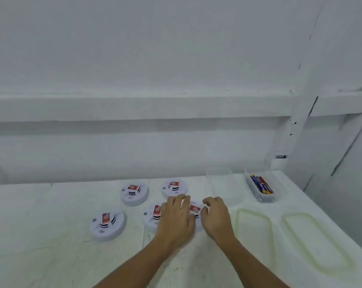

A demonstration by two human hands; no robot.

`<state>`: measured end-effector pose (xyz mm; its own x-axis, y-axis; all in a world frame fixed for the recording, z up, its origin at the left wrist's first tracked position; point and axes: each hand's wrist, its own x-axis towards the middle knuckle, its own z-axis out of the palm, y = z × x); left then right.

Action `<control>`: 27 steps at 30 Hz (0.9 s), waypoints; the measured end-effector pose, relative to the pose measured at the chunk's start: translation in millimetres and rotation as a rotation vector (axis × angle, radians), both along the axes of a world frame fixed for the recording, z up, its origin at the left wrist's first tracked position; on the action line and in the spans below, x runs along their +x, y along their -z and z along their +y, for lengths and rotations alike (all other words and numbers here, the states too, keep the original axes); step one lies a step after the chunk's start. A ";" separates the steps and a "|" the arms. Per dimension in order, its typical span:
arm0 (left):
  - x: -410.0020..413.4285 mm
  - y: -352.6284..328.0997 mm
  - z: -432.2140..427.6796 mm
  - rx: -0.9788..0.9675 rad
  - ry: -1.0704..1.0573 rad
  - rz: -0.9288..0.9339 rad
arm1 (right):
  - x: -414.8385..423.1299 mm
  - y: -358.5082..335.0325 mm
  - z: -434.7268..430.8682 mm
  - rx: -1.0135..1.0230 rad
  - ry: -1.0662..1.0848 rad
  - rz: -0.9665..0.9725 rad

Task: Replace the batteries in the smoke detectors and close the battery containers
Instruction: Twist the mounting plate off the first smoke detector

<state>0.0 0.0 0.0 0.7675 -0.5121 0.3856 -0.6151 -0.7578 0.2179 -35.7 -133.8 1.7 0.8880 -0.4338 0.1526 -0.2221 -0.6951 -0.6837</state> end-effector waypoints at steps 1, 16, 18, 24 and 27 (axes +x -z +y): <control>-2.4 6.2 -2.5 0.002 0.010 0.022 | -2.4 4.8 -0.8 -0.009 0.024 0.039; -27.2 49.0 -5.1 -0.350 0.052 0.266 | -15.5 9.9 -6.0 0.629 0.040 0.101; -30.8 53.8 -3.5 -0.386 0.079 0.258 | -21.0 6.5 -6.9 0.716 0.042 0.069; -50.8 38.6 7.4 -0.717 0.094 0.340 | -41.7 -9.4 -8.9 0.778 -0.038 0.000; -57.6 29.1 15.1 -0.888 -0.026 0.464 | -51.0 -11.8 -4.7 0.587 -0.082 -0.011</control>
